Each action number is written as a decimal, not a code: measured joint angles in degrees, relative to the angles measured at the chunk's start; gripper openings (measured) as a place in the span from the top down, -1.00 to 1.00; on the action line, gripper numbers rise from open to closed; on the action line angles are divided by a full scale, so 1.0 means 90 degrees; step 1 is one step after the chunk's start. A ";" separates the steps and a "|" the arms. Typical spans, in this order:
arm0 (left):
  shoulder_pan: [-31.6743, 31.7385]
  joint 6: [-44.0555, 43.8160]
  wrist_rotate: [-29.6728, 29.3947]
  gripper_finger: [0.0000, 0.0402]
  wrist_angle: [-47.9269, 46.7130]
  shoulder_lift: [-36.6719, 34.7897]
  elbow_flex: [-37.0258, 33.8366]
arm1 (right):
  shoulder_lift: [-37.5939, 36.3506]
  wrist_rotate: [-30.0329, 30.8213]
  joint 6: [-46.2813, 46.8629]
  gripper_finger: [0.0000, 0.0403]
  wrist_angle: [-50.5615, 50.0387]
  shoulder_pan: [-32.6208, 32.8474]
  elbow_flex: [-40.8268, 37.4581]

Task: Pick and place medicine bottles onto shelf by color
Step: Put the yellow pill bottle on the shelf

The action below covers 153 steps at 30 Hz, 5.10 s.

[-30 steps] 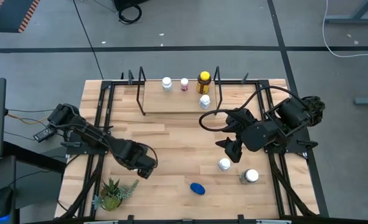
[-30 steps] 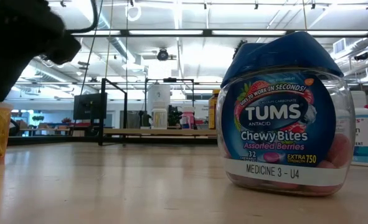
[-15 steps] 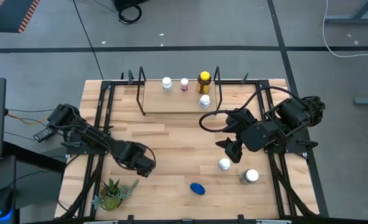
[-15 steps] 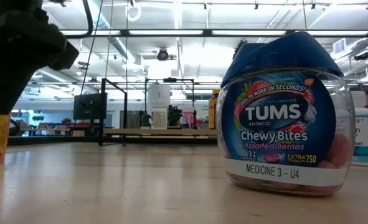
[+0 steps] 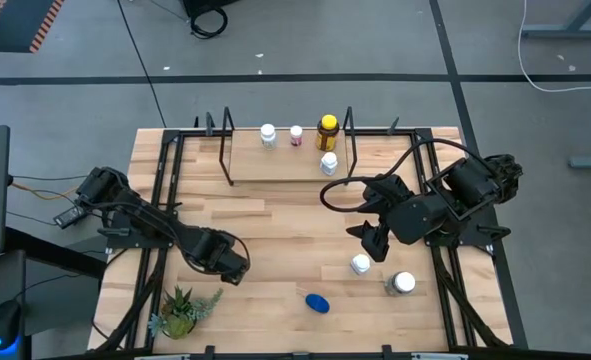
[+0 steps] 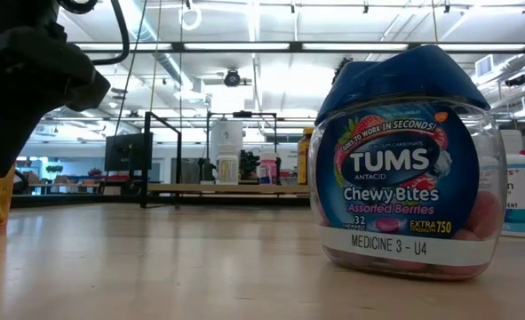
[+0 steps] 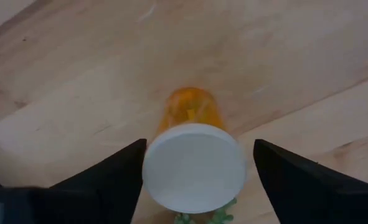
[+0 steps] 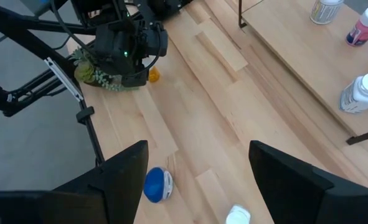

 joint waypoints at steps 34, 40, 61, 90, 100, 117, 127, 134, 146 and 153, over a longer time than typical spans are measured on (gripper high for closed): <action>0.2318 0.3659 -0.0170 -0.09 -0.0290 0.0000 0.1138 | 0.0000 0.0169 0.0051 -0.41 0.0000 -0.0005 0.0000; 0.3305 0.5405 -0.0534 -0.03 -0.1091 0.0002 0.2039 | 0.0000 0.0176 0.0051 -0.41 0.0000 -0.0005 0.0000; 0.6330 1.1905 -0.1587 -0.09 -0.1711 0.0563 0.3036 | 0.0000 0.0715 -0.0214 -0.41 0.0000 -0.0626 0.0000; 0.7360 1.4523 -0.2032 -0.09 -0.0191 0.1464 0.3028 | 0.0002 0.0448 -0.0743 -0.41 -0.0004 -0.1513 0.0000; 0.7402 1.4867 -0.2029 -0.13 -0.0008 0.1593 0.3028 | 0.0002 0.0444 -0.0728 -0.41 -0.0005 -0.1598 0.0000; 0.7620 1.5243 -0.2063 -0.10 0.0095 0.1802 0.3028 | 0.0002 0.0302 -0.0522 -0.41 -0.0159 -0.1586 0.0000; 0.7614 1.5319 -0.1979 -0.18 0.0092 0.1802 0.3028 | 0.0002 0.0309 -0.0520 -0.41 -0.0160 -0.1588 0.0000; 0.7614 1.5405 -0.1977 -0.28 0.0126 0.1802 0.3028 | 0.0002 0.0327 -0.0480 -0.41 -0.0160 -0.1588 0.0000; 0.7575 1.5594 -0.2388 -0.36 0.0238 0.1802 0.3028 | 0.0002 0.0336 -0.0389 -0.41 -0.0160 -0.1588 0.0000; 0.7290 1.5352 -0.2888 -0.36 0.0079 0.1730 0.3028 | 0.0002 0.0335 -0.0418 -0.41 -0.0158 -0.1588 0.0000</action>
